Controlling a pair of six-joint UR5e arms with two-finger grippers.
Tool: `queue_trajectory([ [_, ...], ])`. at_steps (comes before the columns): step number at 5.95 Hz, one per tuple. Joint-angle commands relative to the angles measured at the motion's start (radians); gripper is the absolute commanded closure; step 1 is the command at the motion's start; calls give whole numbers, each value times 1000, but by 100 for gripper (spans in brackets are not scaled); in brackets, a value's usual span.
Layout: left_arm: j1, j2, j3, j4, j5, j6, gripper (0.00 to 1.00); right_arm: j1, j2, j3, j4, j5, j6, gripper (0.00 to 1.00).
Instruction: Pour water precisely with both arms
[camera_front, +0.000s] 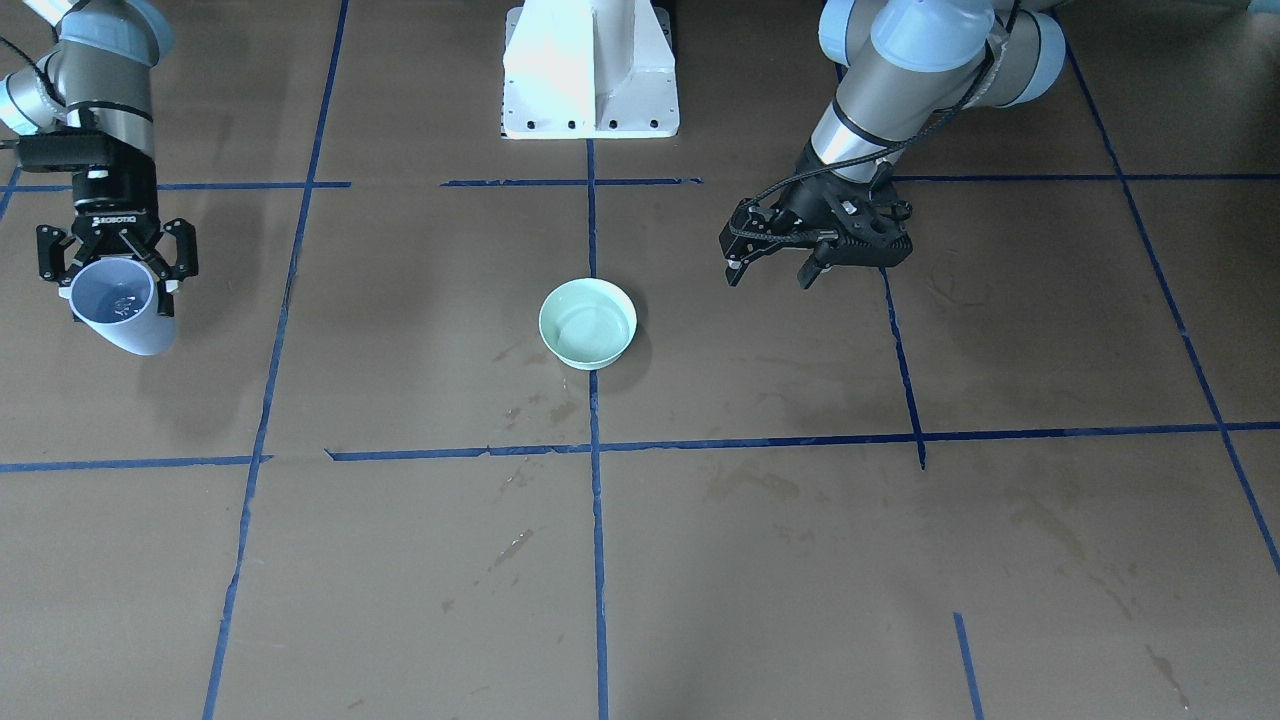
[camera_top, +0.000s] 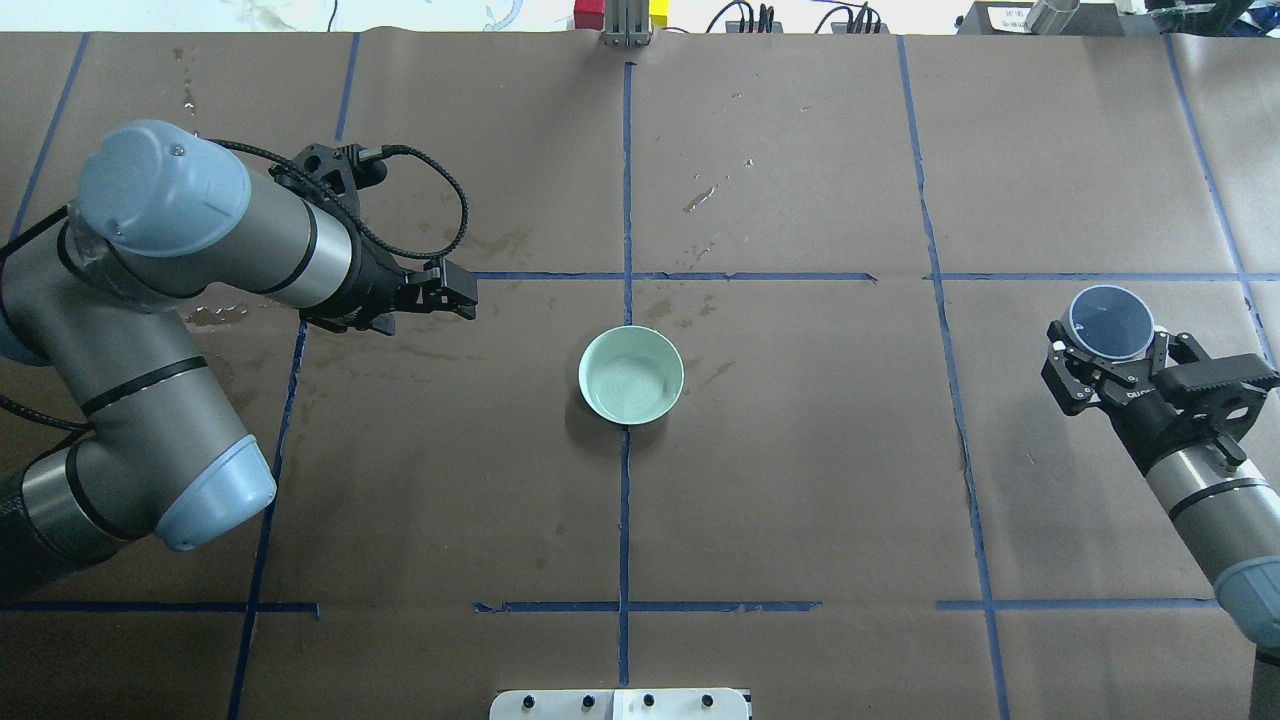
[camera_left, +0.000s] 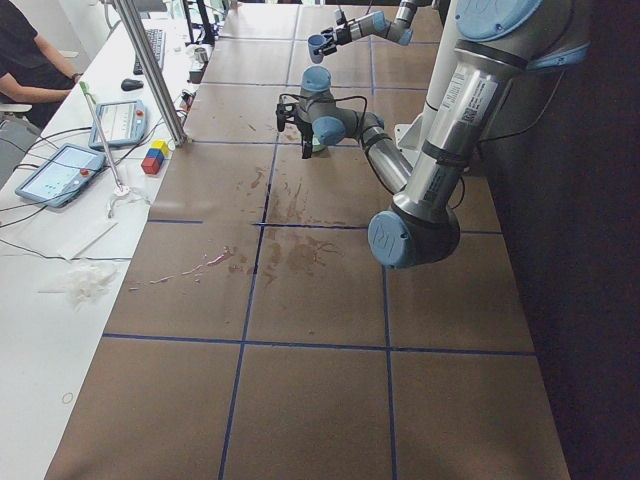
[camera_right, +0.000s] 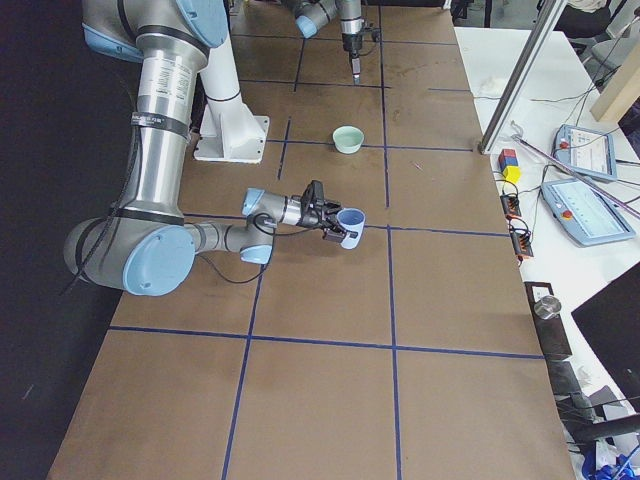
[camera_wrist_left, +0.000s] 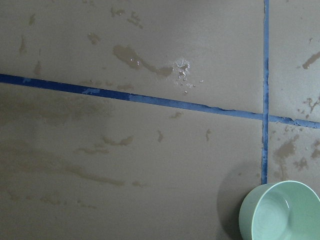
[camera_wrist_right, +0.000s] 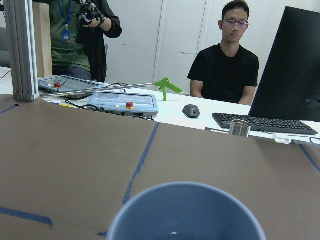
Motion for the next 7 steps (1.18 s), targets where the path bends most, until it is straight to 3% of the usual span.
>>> queue_trajectory([
  [1, 0, 2, -1, 0, 0, 0, 6, -5, 169, 124, -396, -40, -1, 100],
  [4, -6, 0, -1, 0, 0, 5, 6, -117, 487, 106, -778, -77, 10, 100],
  [7, -9, 2, -4, 0, 0, 5, 5, -148, 672, 3, -966, -77, 54, 100],
])
